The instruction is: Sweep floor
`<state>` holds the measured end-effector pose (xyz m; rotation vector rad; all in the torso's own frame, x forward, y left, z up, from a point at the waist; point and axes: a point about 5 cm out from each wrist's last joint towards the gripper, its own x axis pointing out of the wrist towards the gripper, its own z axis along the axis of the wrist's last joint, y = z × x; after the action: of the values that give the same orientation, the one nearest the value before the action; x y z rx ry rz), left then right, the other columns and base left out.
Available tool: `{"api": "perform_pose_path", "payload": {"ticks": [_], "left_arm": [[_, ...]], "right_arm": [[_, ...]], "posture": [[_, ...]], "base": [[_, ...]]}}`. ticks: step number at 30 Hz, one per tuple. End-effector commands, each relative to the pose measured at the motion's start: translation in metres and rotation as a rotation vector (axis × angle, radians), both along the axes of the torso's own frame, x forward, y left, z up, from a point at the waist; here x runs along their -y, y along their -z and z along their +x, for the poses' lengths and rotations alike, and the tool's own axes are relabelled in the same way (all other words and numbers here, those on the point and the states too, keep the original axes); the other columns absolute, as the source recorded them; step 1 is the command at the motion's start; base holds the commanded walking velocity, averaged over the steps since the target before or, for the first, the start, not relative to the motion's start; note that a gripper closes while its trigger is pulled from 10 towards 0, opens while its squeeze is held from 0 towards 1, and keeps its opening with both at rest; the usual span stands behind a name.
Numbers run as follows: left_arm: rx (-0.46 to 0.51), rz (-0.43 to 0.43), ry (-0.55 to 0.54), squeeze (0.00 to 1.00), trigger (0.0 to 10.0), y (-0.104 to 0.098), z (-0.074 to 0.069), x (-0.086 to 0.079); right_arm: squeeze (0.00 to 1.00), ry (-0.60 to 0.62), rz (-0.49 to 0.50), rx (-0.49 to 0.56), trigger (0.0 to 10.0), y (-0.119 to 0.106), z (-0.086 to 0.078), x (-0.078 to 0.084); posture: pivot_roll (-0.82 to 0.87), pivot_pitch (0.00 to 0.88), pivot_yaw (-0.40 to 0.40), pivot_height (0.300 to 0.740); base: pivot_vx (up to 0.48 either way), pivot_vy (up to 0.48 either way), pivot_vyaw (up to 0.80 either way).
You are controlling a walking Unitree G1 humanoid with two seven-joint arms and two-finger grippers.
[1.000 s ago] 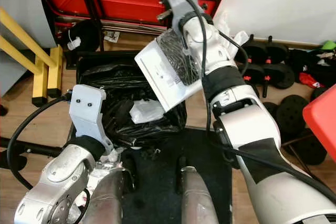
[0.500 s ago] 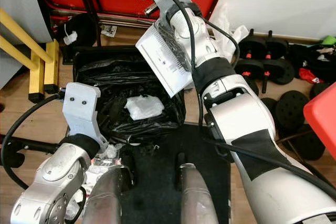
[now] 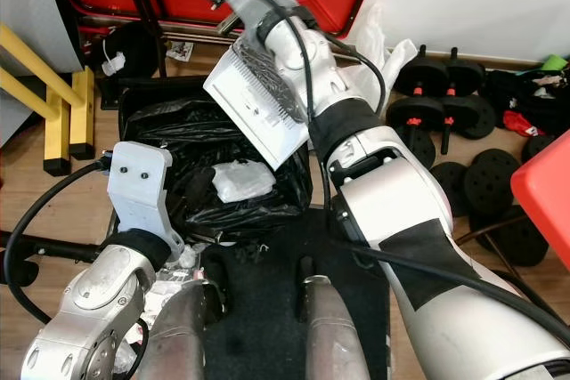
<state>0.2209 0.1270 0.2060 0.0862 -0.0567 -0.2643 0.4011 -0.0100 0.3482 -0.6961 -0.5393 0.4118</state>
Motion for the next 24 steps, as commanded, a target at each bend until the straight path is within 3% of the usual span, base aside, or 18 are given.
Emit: {"api": "perform_pose_path", "payload": {"ticks": [1, 5, 13, 18, 19, 24], "left_arm": [[-0.021, -0.003, -0.074, 0.0, 10.0, 0.004, -0.003, -0.001], [-0.021, -0.004, -0.075, 0.0, 10.0, 0.004, -0.003, -0.001], [-0.021, -0.003, -0.078, 0.0, 10.0, 0.003, -0.003, -0.001], [-0.021, -0.002, -0.078, 0.0, 10.0, 0.003, -0.003, -0.002], [-0.021, -0.001, -0.078, 0.0, 10.0, 0.003, -0.003, -0.002], [-0.021, 0.001, -0.078, 0.0, 10.0, 0.003, -0.002, -0.002]], "right_arm": [[0.0, -0.013, -0.012, 0.127, 10.0, -0.022, -0.007, -0.004], [0.0, -0.024, -0.036, 0.137, 10.0, -0.021, -0.008, -0.007], [0.0, -0.074, 0.041, 0.062, 10.0, -0.018, -0.008, -0.008], [0.0, -0.089, 0.037, 0.049, 10.0, -0.017, -0.008, -0.011], [0.0, -0.085, -0.038, 0.084, 10.0, -0.015, -0.01, -0.014], [0.0, -0.124, -0.105, 0.104, 10.0, -0.01, -0.014, -0.023]], "posture": [[-0.11, 0.479, -0.224, 0.74], [-0.11, 0.48, -0.224, 0.74], [-0.11, 0.48, -0.223, 0.74], [-0.12, 0.479, -0.22, 0.74], [-0.12, 0.479, -0.22, 0.74], [-0.12, 0.478, -0.218, 0.74]], "base": [[0.0, 0.0, 0.0], [0.0, 0.0, 0.0], [0.0, 0.0, 0.0], [0.0, 0.0, 0.0], [0.0, 0.0, 0.0], [0.0, 0.0, 0.0]]}}
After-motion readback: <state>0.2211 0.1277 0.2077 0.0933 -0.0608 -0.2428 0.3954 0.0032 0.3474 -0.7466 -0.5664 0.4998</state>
